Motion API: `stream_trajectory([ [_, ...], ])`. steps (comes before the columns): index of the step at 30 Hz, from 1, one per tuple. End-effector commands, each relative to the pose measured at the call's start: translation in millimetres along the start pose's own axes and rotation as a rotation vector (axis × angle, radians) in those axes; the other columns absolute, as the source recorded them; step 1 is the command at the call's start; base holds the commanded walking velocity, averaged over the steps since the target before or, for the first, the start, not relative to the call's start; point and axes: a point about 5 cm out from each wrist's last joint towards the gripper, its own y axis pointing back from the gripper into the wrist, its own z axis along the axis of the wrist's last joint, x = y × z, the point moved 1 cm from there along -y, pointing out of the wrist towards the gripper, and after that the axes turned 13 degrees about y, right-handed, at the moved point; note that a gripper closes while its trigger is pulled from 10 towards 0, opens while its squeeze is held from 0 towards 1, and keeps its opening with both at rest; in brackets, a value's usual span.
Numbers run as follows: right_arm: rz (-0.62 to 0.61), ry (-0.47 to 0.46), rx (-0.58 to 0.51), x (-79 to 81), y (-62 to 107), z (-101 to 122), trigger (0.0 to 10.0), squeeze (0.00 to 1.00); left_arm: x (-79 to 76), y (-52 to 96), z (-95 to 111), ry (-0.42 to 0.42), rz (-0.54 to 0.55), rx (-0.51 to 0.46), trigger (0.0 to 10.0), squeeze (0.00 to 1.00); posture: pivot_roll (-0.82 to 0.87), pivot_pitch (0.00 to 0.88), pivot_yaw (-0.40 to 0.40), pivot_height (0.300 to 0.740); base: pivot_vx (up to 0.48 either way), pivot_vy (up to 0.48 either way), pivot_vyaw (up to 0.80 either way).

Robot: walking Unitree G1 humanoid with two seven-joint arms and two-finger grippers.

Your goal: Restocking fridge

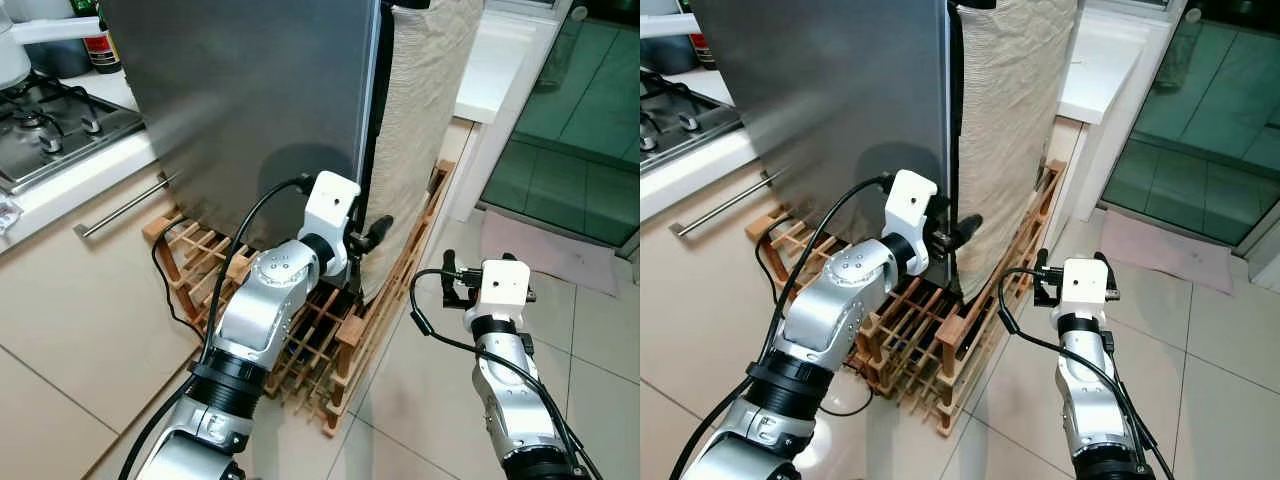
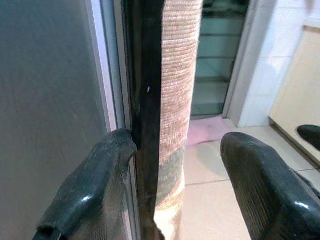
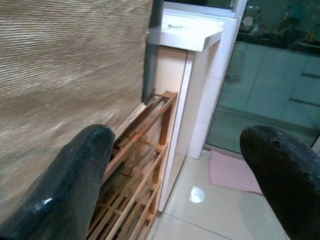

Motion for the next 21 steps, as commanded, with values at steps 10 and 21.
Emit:
stream_trajectory([
  [10, 0.028, 0.041, 0.068, -6.9, 5.3, -18.6, 10.0, 0.0, -40.7, 5.0, 38.0, -0.103, -0.371, -0.14, 10.0, 0.0, -0.09, 0.0, -0.027, 0.74, 0.0, 0.0, 0.0],
  [21, 0.033, 0.069, 0.137, -11.3, 14.5, -38.6, 10.0, 0.0, -33.9, 6.3, 38.5, -0.106, -0.354, -0.147, 10.0, 0.0, -0.1, 0.0, -0.017, 0.74, 0.0, 0.0, 0.0],
])
